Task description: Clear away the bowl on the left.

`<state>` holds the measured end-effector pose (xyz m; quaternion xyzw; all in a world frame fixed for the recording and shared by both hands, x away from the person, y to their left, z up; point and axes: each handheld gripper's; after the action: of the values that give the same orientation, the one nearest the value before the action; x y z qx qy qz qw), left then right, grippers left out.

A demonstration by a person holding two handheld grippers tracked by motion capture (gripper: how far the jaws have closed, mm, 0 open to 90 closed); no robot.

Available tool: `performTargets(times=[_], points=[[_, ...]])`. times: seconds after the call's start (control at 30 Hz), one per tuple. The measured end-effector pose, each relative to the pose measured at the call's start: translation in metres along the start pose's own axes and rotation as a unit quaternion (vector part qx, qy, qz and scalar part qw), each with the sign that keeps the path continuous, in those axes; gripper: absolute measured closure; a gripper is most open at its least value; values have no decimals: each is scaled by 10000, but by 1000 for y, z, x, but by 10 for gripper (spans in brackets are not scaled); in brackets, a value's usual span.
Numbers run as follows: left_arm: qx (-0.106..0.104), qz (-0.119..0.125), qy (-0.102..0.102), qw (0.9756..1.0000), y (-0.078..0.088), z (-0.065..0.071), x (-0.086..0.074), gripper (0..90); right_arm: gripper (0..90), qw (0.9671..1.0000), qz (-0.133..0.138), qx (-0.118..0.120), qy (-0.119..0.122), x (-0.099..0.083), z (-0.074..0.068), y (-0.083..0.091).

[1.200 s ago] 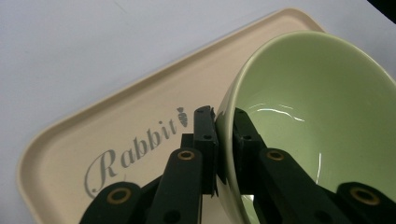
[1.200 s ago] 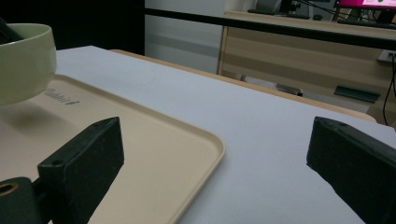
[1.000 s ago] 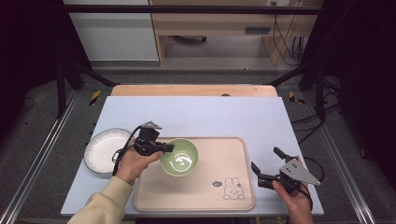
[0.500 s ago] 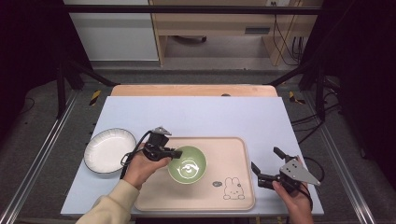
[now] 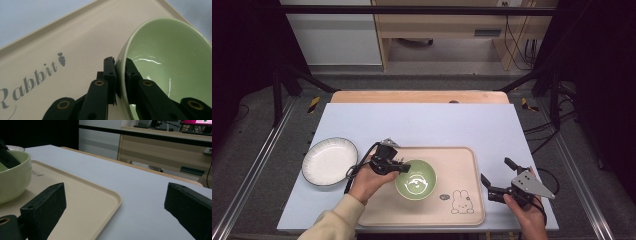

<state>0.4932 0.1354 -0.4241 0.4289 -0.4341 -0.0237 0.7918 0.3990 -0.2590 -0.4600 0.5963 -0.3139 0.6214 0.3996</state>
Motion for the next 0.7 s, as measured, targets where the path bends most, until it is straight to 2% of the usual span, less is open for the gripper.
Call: performTargets(times=[0.37,0.6,0.7], points=[[14,-36,15,10000,-3,-2,0,830,40,10000,2,11,-1,0,0,0],[19,-12,120,9999,-2,-6,-1,830,40,10000,-1,18,-3,0,0,0],[26,-57,69,10000,-3,-6,-1,829,40,10000,-1,17,-6,0,0,0]])
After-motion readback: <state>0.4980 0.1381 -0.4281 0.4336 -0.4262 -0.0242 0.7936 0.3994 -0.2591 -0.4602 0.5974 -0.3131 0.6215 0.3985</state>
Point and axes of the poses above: each handheld gripper's, and its own axes: y roughly backward along the jaws, x roughly out of its top, z roughly to its right, and after that the axes turned 4 degrees about z, right-handed
